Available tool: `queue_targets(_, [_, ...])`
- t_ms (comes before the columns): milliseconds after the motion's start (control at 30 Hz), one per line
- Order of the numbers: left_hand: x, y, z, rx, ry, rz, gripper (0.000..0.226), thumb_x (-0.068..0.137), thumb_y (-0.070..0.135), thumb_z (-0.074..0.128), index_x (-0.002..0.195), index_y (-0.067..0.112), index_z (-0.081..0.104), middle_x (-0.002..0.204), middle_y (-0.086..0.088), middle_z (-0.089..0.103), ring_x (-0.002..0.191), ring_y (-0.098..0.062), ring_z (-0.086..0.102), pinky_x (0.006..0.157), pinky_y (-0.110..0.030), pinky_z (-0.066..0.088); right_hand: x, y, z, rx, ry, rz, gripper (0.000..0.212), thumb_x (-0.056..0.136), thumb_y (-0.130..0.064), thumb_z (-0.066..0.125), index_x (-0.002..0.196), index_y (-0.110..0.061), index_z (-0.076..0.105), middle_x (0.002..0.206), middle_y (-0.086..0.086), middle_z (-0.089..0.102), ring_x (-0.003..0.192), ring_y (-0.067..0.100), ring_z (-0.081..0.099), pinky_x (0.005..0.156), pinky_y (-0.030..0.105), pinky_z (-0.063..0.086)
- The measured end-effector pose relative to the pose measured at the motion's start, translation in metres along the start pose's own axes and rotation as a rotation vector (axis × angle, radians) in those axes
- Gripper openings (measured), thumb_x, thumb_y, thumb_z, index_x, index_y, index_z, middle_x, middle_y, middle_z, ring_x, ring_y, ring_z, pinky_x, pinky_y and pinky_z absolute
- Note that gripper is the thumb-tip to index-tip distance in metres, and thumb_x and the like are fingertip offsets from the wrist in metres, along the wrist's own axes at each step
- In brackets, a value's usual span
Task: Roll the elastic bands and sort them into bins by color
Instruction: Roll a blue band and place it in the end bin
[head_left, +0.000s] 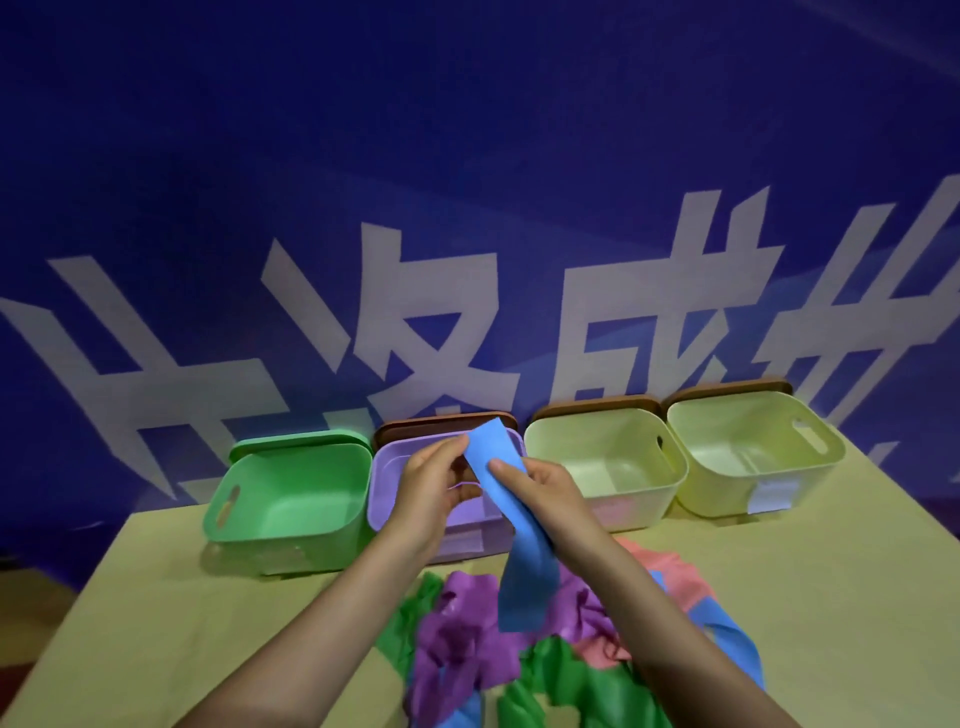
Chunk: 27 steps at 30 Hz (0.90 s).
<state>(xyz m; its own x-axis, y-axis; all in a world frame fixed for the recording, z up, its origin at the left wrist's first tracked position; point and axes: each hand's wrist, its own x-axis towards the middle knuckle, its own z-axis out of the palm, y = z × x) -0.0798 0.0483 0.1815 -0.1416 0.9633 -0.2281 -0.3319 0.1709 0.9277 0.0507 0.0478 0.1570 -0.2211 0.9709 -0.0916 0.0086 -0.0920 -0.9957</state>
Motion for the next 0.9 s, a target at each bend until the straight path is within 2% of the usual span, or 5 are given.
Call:
queue_targets(233, [0.049, 0.028, -0.078, -0.227, 0.241, -0.056, 0.017, 0.098, 0.014, 0.046, 0.09, 0.009, 0.059, 0.058, 0.003, 0.066, 0.049, -0.006, 0.061, 0.043, -0.017, 0.048, -0.005, 0.024, 0.039, -0.052, -0.16, 0.13, 0.034, 0.089, -0.021, 0.066, 0.056, -0.021, 0.058, 0.049, -0.01, 0.055, 0.043, 0.001, 0.047, 0.045, 0.015, 0.035])
queue_targets(533, [0.077, 0.029, -0.121, -0.147, 0.343, 0.028, 0.014, 0.099, 0.015, 0.047, 0.093, 0.011, 0.059, 0.091, -0.005, 0.062, 0.079, -0.015, 0.06, 0.07, -0.027, 0.05, -0.014, 0.053, 0.04, -0.097, -0.186, 0.22, 0.026, 0.087, -0.026, 0.069, 0.061, -0.021, 0.068, 0.061, -0.002, 0.065, 0.05, 0.008, 0.056, 0.05, 0.019, 0.041])
queue_targets(667, [0.085, 0.038, -0.136, -0.199, 0.414, 0.04, 0.013, 0.1, 0.015, 0.046, 0.094, 0.011, 0.057, 0.096, -0.005, 0.061, 0.08, -0.013, 0.06, 0.069, -0.025, 0.05, -0.021, 0.067, 0.022, -0.145, -0.182, 0.252, 0.027, 0.082, -0.035, 0.072, 0.063, -0.018, 0.064, 0.049, 0.002, 0.049, 0.041, 0.011, 0.039, 0.042, 0.02, 0.028])
queue_targets(833, [0.082, 0.03, -0.126, -0.36, 0.367, -0.027, 0.018, 0.101, 0.022, 0.043, 0.098, 0.012, 0.057, 0.094, -0.003, 0.069, 0.088, -0.015, 0.062, 0.074, -0.027, 0.052, -0.026, 0.077, 0.005, -0.115, -0.095, 0.225, 0.027, 0.09, -0.018, 0.064, 0.065, -0.014, 0.057, 0.045, -0.003, 0.041, 0.038, 0.007, 0.03, 0.041, 0.017, 0.022])
queue_targets(900, [0.08, 0.027, -0.114, -0.454, 0.29, -0.028, 0.025, 0.102, 0.029, 0.042, 0.115, 0.012, 0.054, 0.114, -0.009, 0.063, 0.094, -0.019, 0.063, 0.081, -0.033, 0.053, -0.032, 0.078, 0.0, -0.089, -0.111, 0.212, 0.024, 0.093, -0.014, 0.061, 0.069, -0.016, 0.059, 0.051, -0.002, 0.045, 0.041, 0.007, 0.032, 0.043, 0.018, 0.024])
